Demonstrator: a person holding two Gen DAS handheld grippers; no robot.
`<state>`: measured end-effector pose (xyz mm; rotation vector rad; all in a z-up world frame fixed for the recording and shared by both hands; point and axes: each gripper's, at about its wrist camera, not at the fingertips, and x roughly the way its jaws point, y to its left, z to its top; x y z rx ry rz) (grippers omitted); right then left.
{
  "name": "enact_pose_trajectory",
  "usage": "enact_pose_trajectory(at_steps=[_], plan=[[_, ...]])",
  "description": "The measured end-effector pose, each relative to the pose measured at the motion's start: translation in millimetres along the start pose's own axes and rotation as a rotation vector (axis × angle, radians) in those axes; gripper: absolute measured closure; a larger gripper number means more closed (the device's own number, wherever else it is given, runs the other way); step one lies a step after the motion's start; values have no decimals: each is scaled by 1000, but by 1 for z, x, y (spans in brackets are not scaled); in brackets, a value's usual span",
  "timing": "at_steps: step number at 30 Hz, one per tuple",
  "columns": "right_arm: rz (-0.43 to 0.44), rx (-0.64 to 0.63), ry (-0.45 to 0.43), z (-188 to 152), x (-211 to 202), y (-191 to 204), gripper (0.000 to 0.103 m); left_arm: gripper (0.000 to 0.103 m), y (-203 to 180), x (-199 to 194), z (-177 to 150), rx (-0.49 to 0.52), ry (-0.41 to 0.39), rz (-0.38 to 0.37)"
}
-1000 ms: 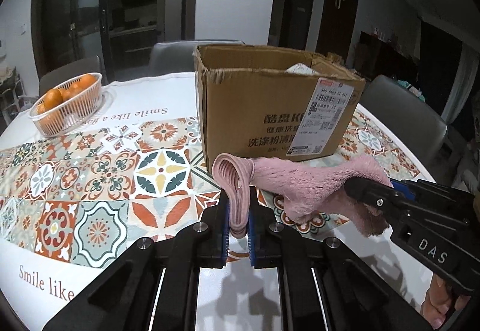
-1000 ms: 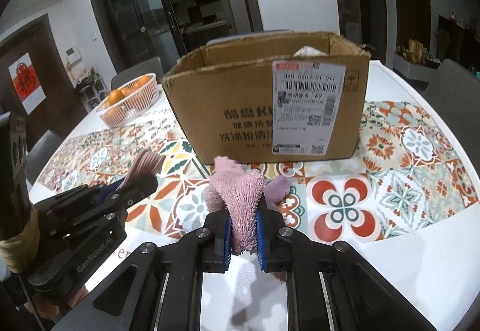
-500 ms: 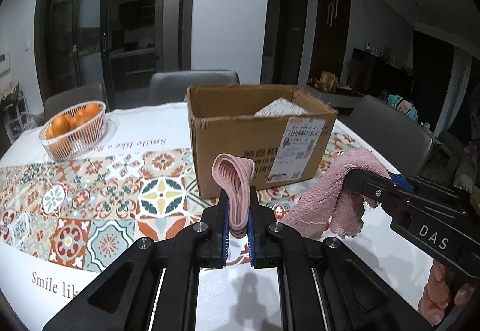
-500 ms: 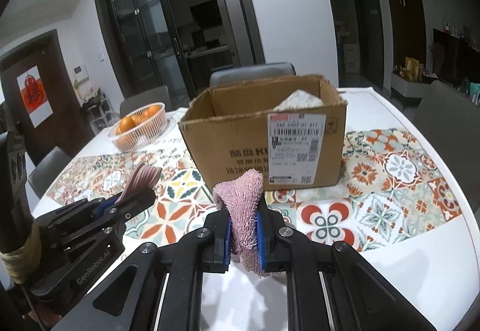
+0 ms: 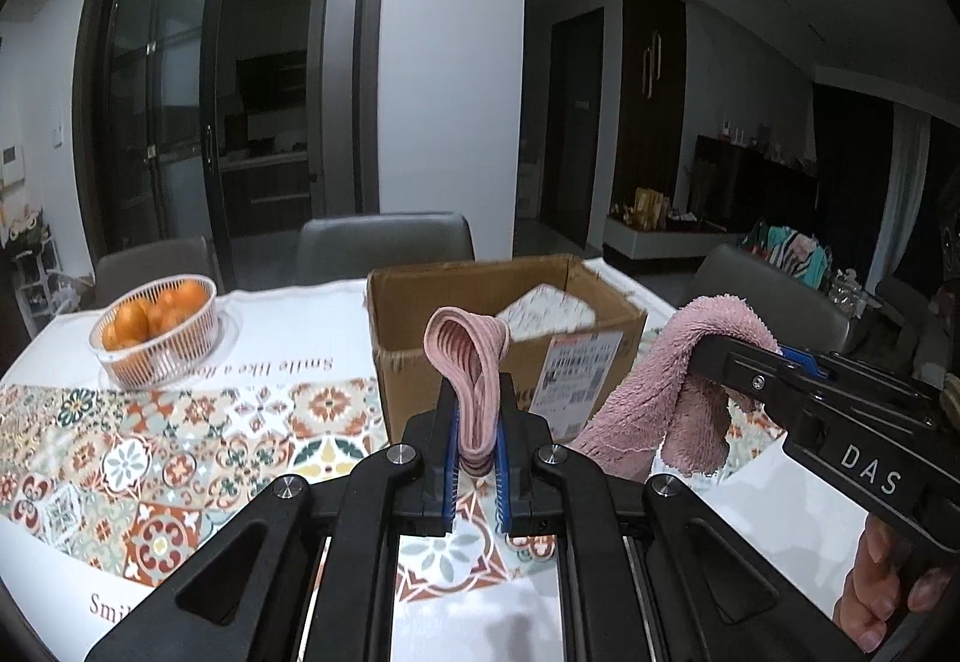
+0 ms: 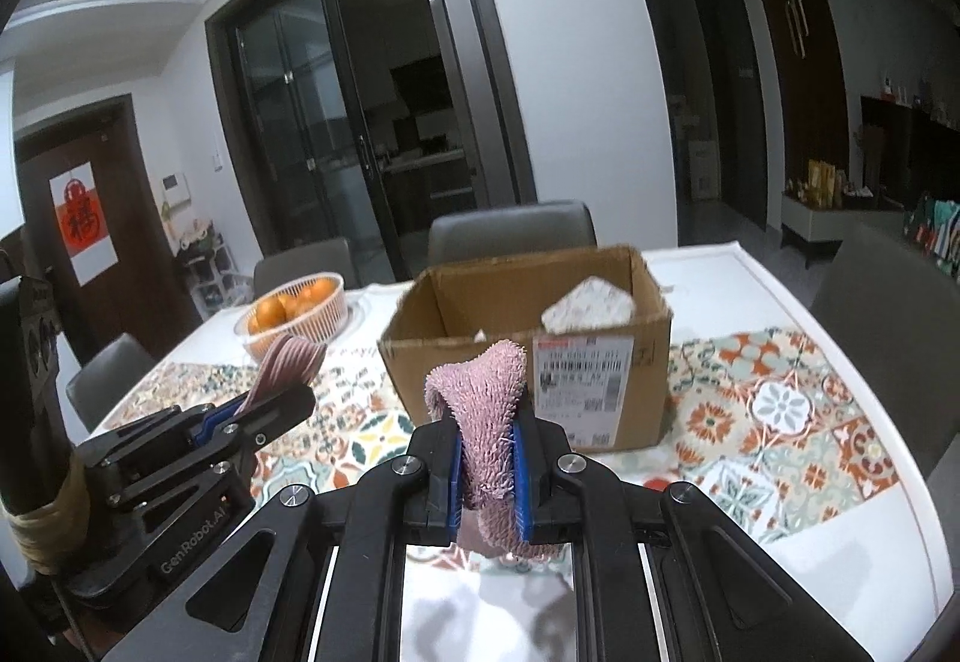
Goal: Organize soft objects
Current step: 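Lift the hair tie and towel and carry both over the box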
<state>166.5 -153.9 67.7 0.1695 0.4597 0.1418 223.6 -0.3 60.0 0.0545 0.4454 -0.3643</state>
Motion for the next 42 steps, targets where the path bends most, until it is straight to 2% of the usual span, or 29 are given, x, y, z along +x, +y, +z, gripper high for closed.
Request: enact_pose_trajectory(at_steps=[11, 22, 42], plan=[[6, -16, -93, 30, -17, 5, 89, 92, -5, -10, 29, 21, -80, -4], [12, -16, -151, 53, -19, 2, 89, 92, -3, 0, 46, 30, -108, -10], [27, -28, -192, 101, 25, -15, 89, 92, 3, 49, 70, 52, -99, 1]])
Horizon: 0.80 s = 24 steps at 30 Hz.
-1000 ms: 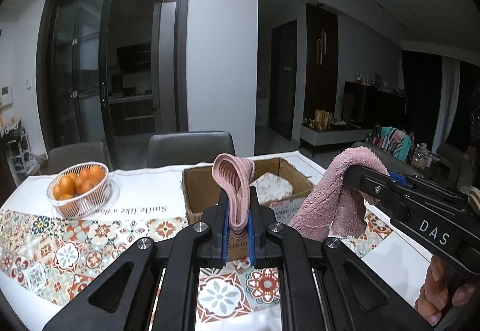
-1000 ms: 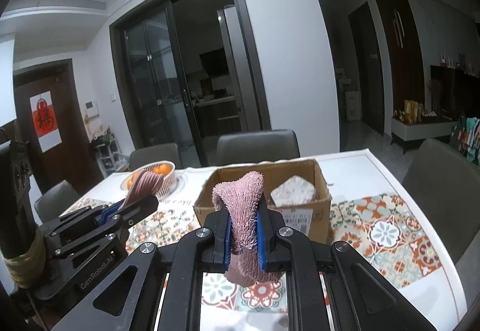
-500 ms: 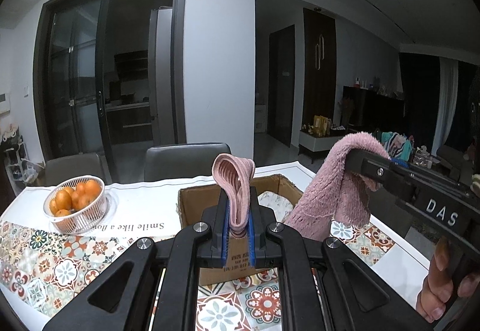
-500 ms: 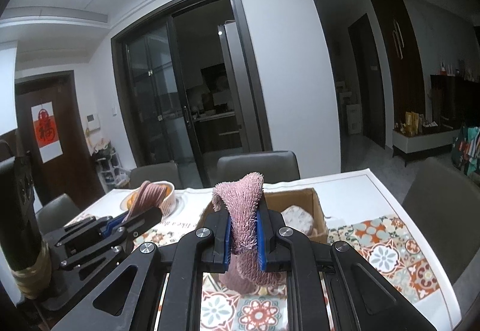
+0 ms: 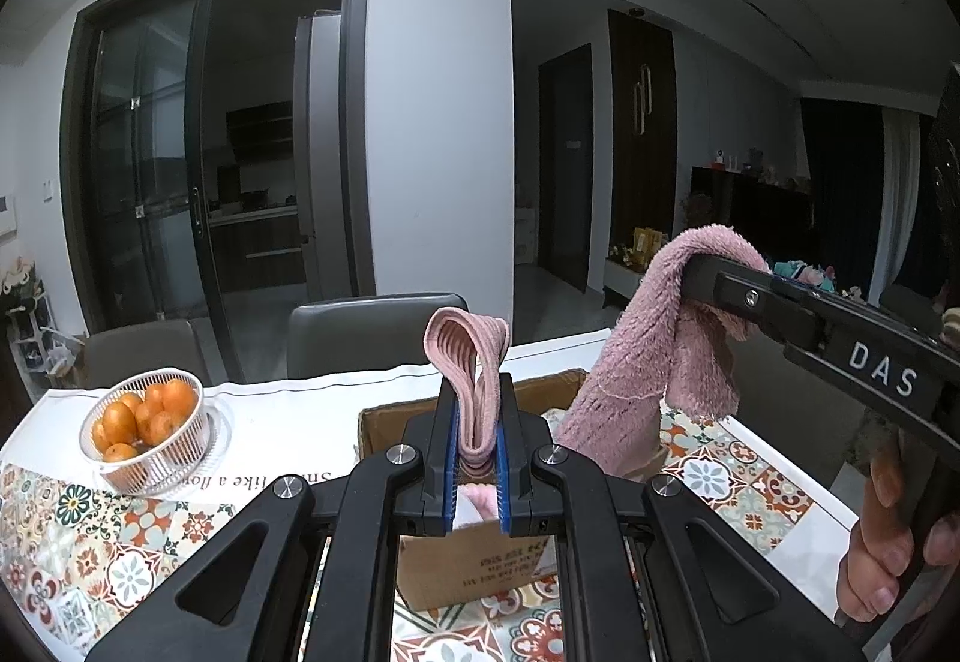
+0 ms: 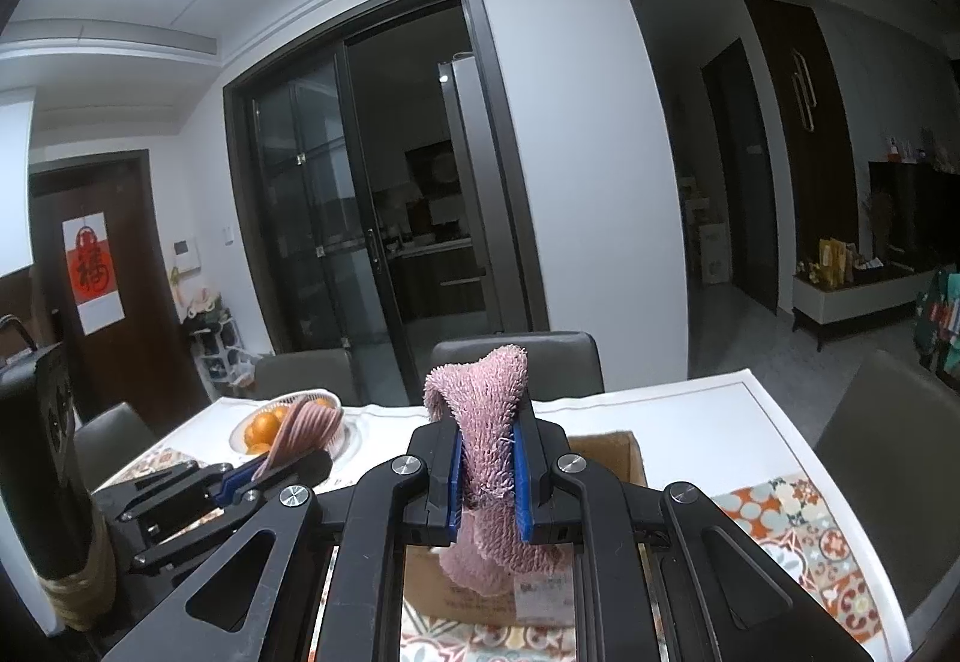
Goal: Organize soft objects
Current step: 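Lift the hair tie and towel and carry both over the box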
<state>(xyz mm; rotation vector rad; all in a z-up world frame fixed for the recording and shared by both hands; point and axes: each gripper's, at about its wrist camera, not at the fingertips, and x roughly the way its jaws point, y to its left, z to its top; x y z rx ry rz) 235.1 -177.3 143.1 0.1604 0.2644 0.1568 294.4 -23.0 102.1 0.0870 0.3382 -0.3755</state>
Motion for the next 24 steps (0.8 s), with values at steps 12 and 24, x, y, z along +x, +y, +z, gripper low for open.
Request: enact_pose_trajectory(at_steps=[12, 24], plan=[[23, -10, 16, 11, 46, -3, 89, 92, 7, 47, -3, 7, 55, 13], [49, 10, 128, -7, 95, -20, 89, 92, 5, 96, -18, -5, 155, -1]])
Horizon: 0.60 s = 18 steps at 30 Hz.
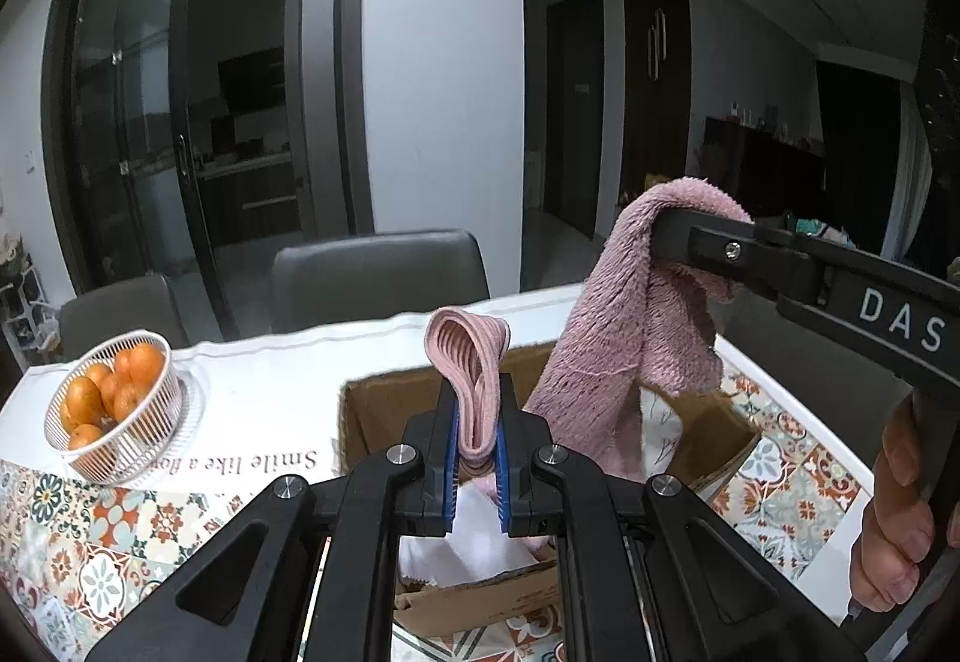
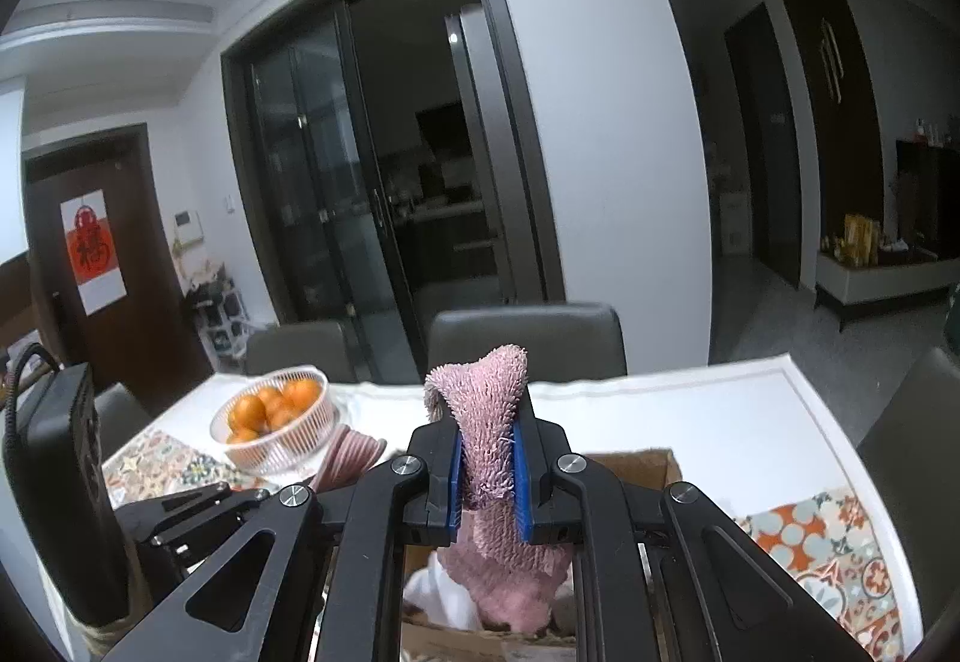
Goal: Organize soft objects
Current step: 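Lift the hair tie and towel and carry both over the box, then open both tools to drop the hair tie and towel into the box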
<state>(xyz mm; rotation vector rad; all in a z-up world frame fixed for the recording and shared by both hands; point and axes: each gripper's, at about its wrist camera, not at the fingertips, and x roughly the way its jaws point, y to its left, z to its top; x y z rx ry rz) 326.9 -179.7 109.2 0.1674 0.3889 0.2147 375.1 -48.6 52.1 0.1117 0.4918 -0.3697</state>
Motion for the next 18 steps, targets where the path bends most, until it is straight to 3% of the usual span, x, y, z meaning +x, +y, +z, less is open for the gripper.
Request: enact_pose_trajectory(at_steps=[15, 17, 18], plan=[[-9, 37, 223, -41, 50, -27, 89, 91, -15, 52, -24, 62, 155, -3], [-15, 40, 236, -44, 52, -29, 87, 83, -17, 55, -26, 66, 171, -5], [-14, 44, 248, -45, 52, -31, 85, 70, -18, 55, -26, 66, 180, -11]])
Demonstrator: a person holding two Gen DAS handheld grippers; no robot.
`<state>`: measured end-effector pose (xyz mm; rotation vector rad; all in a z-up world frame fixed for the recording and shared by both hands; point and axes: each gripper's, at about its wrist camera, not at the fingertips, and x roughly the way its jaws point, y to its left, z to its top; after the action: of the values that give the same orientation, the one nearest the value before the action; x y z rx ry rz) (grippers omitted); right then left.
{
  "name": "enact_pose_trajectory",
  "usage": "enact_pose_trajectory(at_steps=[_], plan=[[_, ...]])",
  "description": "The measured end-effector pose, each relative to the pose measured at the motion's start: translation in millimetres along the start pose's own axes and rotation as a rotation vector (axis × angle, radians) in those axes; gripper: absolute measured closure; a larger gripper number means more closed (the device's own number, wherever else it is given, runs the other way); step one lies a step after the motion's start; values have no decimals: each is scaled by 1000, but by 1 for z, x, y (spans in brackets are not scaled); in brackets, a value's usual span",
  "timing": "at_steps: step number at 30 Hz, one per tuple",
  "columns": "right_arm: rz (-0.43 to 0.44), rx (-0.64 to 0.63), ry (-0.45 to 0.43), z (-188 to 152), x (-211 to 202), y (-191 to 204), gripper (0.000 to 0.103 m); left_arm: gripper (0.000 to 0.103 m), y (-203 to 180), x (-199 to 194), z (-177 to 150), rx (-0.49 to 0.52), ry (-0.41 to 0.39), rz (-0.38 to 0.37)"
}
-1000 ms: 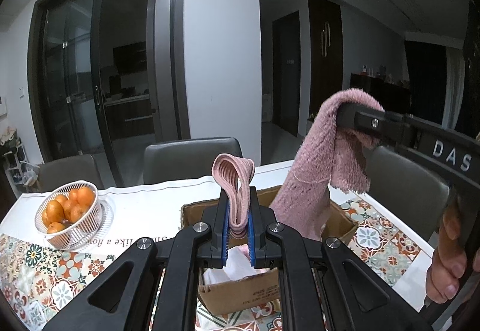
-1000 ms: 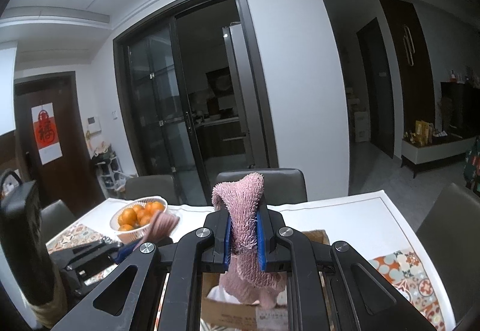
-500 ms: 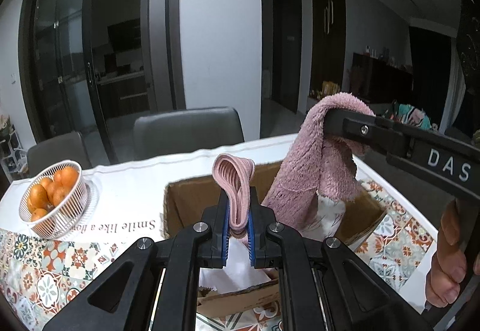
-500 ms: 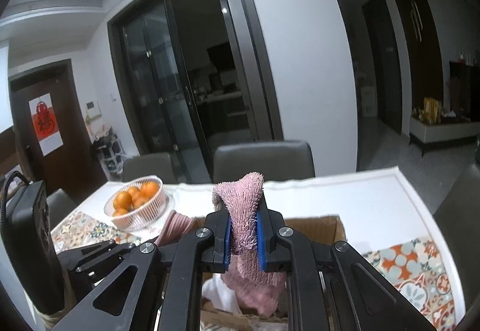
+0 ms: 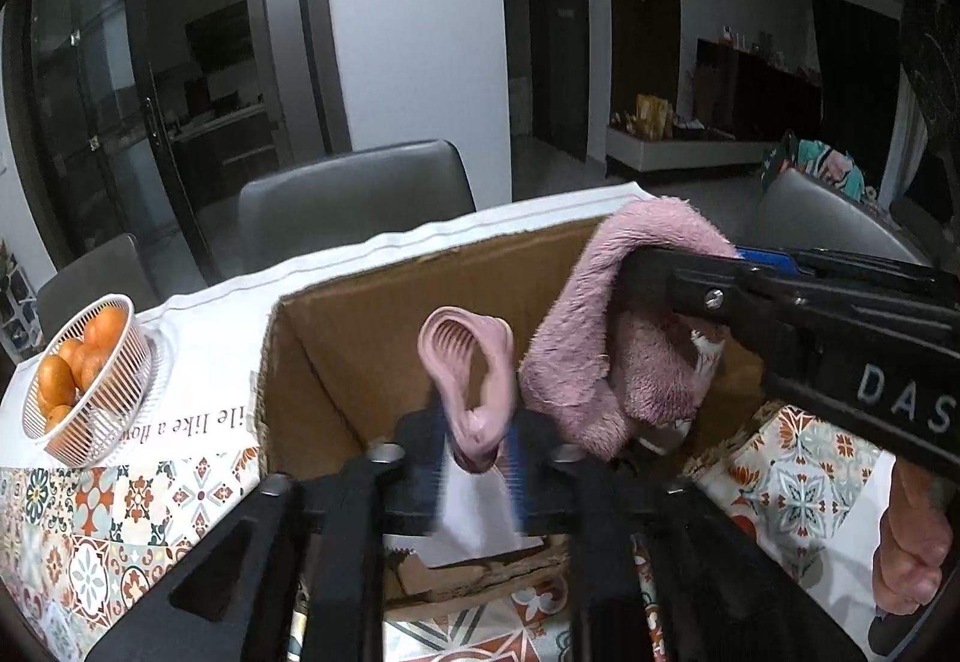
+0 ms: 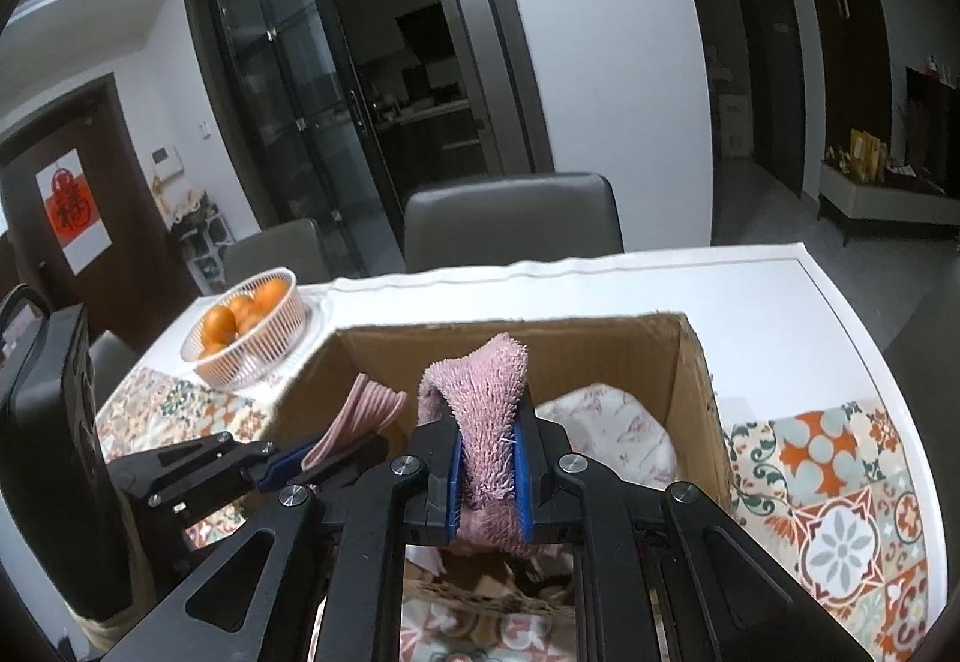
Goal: Organize soft objects
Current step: 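Open both tools to drop the hair tie and towel into the box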
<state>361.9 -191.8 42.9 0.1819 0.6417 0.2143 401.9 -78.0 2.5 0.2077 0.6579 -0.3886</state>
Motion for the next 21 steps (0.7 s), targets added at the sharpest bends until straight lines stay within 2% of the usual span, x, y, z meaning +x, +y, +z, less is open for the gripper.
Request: enact_pose_trajectory(at_steps=[1, 2, 4, 6, 8, 10, 15, 21], plan=[[0, 3, 7, 0, 1, -1, 76, 60, 0, 0, 0, -2, 3, -2], [-2, 10, 17, 0, 2, -3, 59, 57, 0, -2, -1, -4, 2, 0], [-5, 26, 18, -1, 0, -6, 46, 50, -1, -5, -1, -2, 3, 10], [-14, 24, 16, -1, -3, -7, 46, 43, -1, -7, -1, -5, 3, 21], [-20, 36, 27, 0, -3, -8, 41, 42, 0, -11, -1, -15, 8, 24], [-14, 56, 31, 1, -5, -10, 41, 37, 3, -15, -2, -35, 10, 27], [-66, 39, -5, -3, -19, -5, 40, 37, 11, -32, -5, -88, 1, 65], [-87, -4, -31, -10, -41, 5, 40, 37, 11, -65, -10, -130, -40, 113]])
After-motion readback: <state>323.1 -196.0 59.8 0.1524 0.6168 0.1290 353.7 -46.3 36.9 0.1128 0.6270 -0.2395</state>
